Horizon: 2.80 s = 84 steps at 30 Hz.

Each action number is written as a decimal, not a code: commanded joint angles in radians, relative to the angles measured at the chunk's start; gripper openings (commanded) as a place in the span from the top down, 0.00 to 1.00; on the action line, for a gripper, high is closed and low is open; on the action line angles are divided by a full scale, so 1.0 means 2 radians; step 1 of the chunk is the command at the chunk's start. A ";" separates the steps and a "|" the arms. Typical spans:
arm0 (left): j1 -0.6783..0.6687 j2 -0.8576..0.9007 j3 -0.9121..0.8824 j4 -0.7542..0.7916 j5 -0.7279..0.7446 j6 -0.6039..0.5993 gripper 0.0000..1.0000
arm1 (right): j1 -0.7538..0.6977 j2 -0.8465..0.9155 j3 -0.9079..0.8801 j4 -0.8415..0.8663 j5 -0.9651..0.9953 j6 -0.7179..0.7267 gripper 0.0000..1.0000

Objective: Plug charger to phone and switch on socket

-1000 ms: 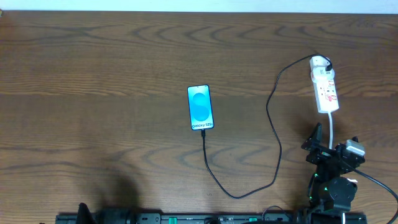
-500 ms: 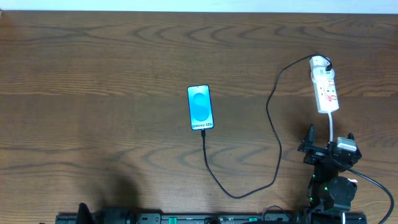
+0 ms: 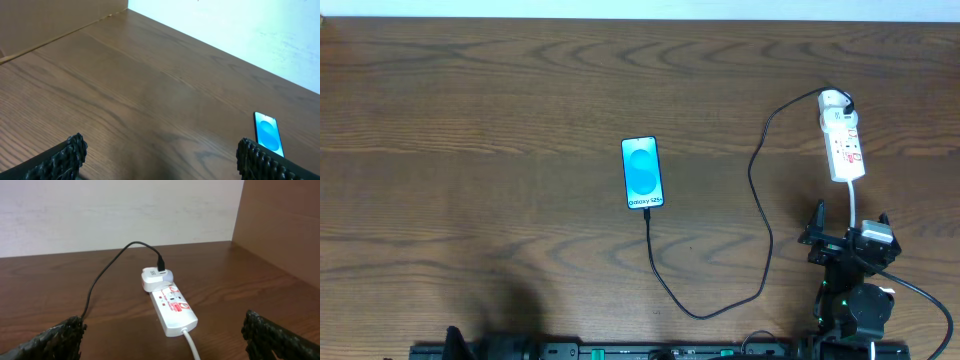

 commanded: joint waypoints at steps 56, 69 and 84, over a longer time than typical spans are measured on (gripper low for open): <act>0.067 -0.004 -0.570 0.679 0.145 0.179 0.02 | -0.004 -0.003 0.000 -0.002 -0.006 -0.009 0.01; 0.066 -0.004 -0.570 0.680 0.144 0.188 0.02 | -0.004 -0.003 0.000 -0.002 -0.006 -0.009 0.01; 0.070 -0.003 -0.569 0.680 0.144 0.188 0.02 | -0.004 -0.003 0.000 -0.002 -0.006 -0.009 0.01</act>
